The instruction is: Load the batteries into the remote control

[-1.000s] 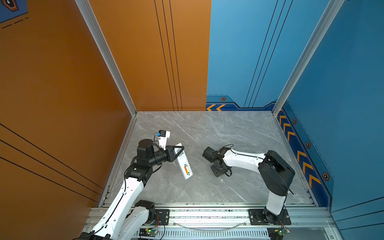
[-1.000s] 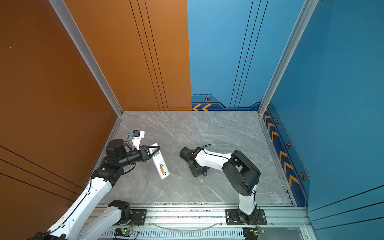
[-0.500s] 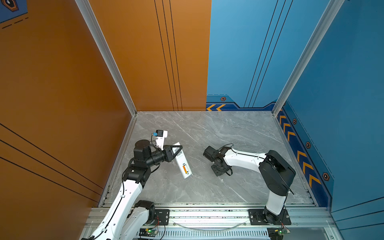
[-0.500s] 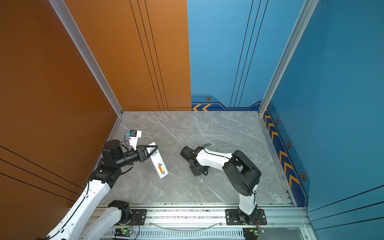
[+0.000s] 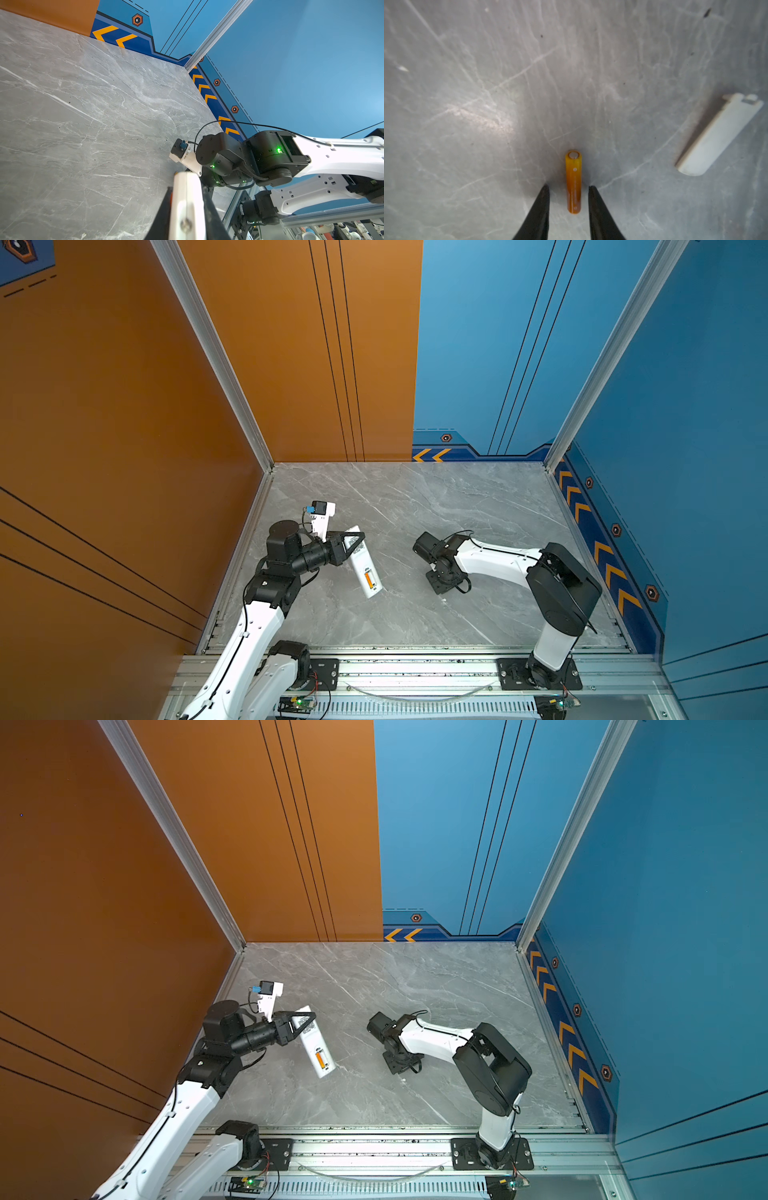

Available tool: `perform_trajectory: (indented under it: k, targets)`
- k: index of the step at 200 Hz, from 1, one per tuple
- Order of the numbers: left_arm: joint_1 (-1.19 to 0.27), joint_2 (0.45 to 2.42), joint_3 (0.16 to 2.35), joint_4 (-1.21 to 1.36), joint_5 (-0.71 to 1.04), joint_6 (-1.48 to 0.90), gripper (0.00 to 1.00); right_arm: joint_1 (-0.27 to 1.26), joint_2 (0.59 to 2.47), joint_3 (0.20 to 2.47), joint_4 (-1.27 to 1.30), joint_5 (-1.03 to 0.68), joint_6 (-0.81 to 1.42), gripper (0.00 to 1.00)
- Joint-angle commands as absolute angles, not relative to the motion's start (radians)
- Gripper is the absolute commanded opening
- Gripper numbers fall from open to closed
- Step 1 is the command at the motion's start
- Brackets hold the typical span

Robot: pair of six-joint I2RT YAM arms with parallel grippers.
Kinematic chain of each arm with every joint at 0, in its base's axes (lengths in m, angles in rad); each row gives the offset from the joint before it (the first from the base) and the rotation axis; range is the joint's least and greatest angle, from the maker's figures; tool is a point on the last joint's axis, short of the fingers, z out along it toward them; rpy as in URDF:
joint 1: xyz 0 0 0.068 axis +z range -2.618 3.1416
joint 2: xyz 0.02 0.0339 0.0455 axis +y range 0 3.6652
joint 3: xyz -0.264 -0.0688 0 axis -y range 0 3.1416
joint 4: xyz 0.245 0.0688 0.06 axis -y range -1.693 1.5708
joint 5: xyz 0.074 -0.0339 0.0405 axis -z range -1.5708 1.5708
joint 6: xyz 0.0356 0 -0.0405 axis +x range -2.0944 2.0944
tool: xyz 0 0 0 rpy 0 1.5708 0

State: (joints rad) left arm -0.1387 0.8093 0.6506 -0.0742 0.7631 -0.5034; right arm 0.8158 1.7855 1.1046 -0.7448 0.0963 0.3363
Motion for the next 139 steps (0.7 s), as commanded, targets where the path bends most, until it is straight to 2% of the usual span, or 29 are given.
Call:
perform_trajectory:
  k: [1, 139]
  targets:
    - [-0.151, 0.793, 0.655, -0.086, 0.756, -0.474, 0.0, 0.805, 1.787, 1.067, -0.755, 0.042, 0.325, 0.3]
    - [-0.249, 0.813, 0.65, -0.07, 0.663, -0.483, 0.0, 0.744, 1.772, 1.013, -0.726, 0.004, 0.278, 0.2]
